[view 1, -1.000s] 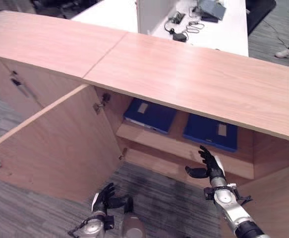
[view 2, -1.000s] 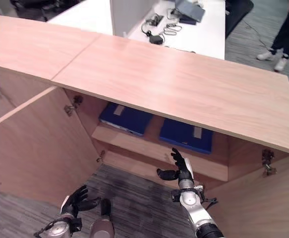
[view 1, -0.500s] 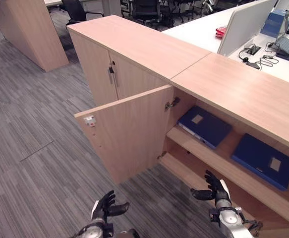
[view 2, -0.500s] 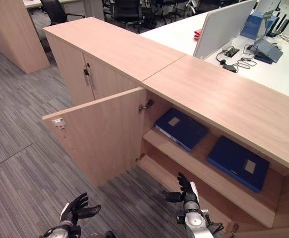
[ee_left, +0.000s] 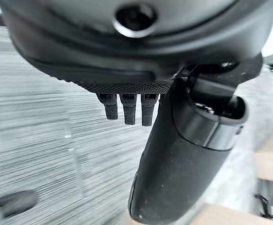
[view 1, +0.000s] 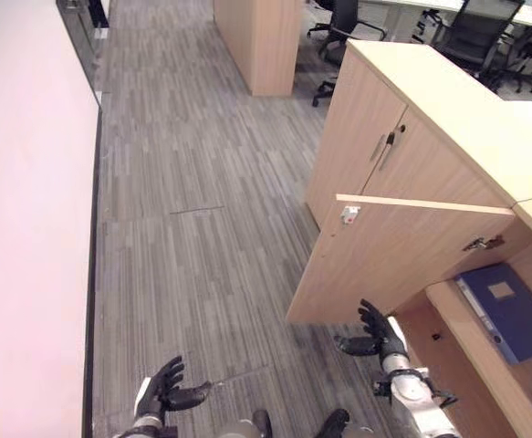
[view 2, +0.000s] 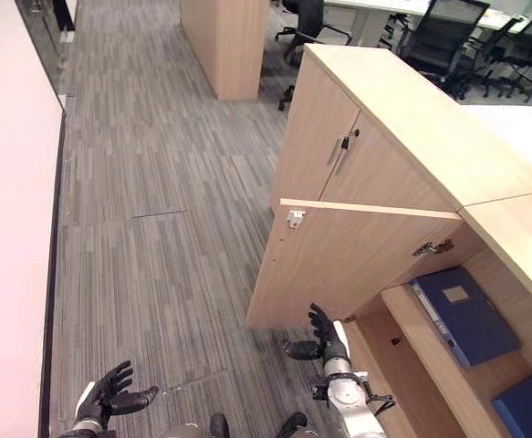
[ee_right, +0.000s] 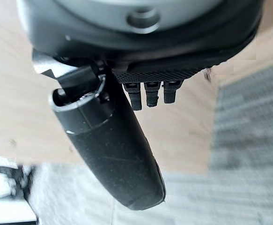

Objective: Put the empty folder in the office cabinet

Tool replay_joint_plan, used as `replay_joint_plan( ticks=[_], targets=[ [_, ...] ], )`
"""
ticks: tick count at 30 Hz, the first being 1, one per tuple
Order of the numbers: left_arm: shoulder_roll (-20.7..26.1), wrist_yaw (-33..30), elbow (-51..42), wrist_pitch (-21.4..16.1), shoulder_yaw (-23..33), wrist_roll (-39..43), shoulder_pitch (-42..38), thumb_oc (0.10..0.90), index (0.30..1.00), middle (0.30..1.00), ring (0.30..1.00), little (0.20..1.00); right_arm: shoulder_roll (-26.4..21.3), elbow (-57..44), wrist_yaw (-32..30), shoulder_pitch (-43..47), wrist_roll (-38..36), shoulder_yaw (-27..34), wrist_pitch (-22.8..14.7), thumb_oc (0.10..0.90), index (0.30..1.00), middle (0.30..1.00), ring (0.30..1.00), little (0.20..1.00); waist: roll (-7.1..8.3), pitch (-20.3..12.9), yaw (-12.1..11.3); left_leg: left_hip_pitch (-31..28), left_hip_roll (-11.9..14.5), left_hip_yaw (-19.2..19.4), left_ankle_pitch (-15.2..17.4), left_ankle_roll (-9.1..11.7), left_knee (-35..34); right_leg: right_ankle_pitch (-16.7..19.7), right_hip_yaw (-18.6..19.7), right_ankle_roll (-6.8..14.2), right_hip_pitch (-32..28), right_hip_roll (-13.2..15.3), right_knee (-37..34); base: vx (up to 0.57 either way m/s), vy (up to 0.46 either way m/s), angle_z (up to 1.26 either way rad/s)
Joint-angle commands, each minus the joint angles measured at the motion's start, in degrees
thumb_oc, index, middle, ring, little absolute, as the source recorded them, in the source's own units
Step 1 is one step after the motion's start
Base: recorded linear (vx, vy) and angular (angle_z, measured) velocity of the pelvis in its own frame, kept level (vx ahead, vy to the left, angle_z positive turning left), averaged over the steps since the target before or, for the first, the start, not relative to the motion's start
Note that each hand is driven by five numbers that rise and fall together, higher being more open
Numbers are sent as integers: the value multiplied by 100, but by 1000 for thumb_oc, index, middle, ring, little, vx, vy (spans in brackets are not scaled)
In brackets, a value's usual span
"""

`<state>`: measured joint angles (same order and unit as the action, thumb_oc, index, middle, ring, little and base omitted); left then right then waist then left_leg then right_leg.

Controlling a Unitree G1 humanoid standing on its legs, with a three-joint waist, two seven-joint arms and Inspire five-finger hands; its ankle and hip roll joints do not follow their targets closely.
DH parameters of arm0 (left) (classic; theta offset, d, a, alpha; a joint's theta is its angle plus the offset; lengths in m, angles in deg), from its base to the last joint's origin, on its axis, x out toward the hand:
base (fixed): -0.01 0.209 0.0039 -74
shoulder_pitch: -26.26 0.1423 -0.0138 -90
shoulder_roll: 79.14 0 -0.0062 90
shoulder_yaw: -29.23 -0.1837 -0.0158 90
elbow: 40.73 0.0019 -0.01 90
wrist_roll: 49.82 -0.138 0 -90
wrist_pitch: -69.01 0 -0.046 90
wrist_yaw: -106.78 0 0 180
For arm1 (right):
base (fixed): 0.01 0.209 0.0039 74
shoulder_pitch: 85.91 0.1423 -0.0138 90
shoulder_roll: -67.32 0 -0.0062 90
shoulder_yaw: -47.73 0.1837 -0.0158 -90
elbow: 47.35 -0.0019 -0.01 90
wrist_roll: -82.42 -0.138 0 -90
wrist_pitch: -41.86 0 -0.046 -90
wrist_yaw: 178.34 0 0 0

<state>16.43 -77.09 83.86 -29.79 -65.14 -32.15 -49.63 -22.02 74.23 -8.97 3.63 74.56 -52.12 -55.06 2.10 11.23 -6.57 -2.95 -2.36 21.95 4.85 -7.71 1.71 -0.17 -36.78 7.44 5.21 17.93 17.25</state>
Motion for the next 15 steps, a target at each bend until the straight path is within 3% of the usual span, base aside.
replay_joint_plan(
  ticks=[1, 15],
  targets=[
    [149, 163, -324, -532, 65, -26, -876, 800, 900, 900, 900, 900, -181, -100, -107, 195, 158, 202, -341, 800, 900, 900, 900, 900, 91, -203, 92, -529, 793, -377, 297, 1022, -516, -368, -104, 337, -929, -137, -749, 20, -23, -51],
    [78, 35, -694, -546, 160, -126, -1036, 800, 900, 900, 900, 900, -302, -245, 8, -47, 283, 200, -286, 800, 900, 900, 900, 900, 4, -392, 264, -593, 890, -305, 202, 1160, -516, -425, -116, 198, -1326, -328, -1281, 13, -28, -10]
  ],
)
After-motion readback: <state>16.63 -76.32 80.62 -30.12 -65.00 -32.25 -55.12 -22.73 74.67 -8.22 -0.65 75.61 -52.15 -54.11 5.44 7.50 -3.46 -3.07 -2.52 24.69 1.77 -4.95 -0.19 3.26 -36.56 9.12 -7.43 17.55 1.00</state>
